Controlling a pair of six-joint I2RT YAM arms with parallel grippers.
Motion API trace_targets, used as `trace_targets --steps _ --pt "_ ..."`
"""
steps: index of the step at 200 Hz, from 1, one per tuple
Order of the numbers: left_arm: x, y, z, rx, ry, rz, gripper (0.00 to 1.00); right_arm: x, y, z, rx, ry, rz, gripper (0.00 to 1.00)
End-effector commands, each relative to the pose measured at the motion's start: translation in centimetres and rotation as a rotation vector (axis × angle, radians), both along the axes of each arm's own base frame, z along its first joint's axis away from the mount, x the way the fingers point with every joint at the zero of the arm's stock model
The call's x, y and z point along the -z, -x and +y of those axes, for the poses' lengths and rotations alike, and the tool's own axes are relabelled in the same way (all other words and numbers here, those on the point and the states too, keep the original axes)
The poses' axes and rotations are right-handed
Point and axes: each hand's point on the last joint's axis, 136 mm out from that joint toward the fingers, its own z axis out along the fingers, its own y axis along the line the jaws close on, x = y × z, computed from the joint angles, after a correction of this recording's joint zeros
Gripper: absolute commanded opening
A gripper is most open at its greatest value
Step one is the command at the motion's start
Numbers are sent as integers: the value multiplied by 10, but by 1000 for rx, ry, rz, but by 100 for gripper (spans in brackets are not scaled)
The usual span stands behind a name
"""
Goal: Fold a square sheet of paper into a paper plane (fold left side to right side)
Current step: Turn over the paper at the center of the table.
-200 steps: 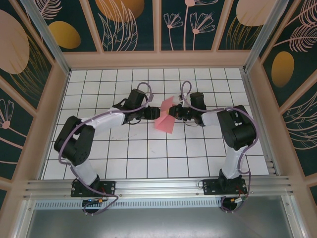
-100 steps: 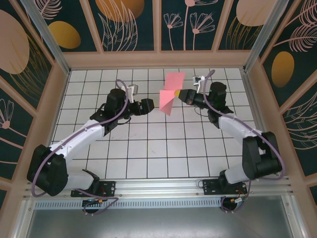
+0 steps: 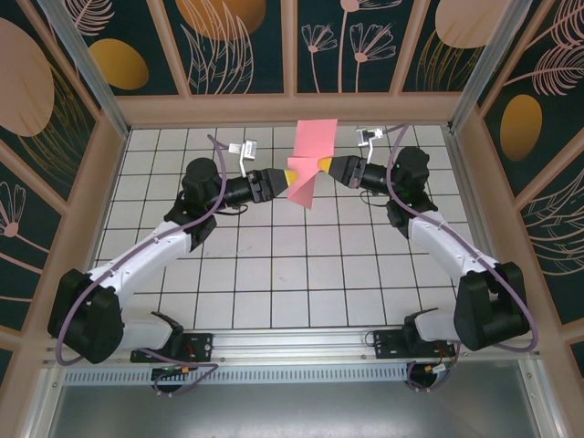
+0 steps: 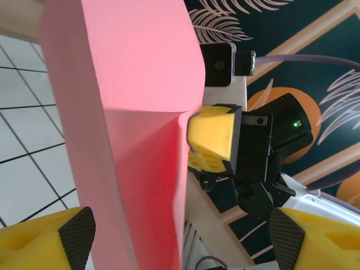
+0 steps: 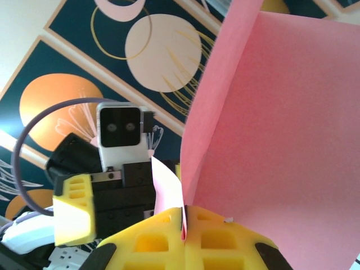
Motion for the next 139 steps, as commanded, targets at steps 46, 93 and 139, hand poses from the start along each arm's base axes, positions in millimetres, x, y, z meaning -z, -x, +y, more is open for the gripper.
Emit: trace_targets --steps 46,93,139 --pt "-24 14 -6 112 107 -33 66 -44 22 7 -49 -54 -115 2" --pt "-20 14 -6 113 97 -23 40 -37 20 6 -36 -46 -105 5" --pt "-16 12 -6 99 79 -18 28 -31 18 0 -8 -29 -95 11"
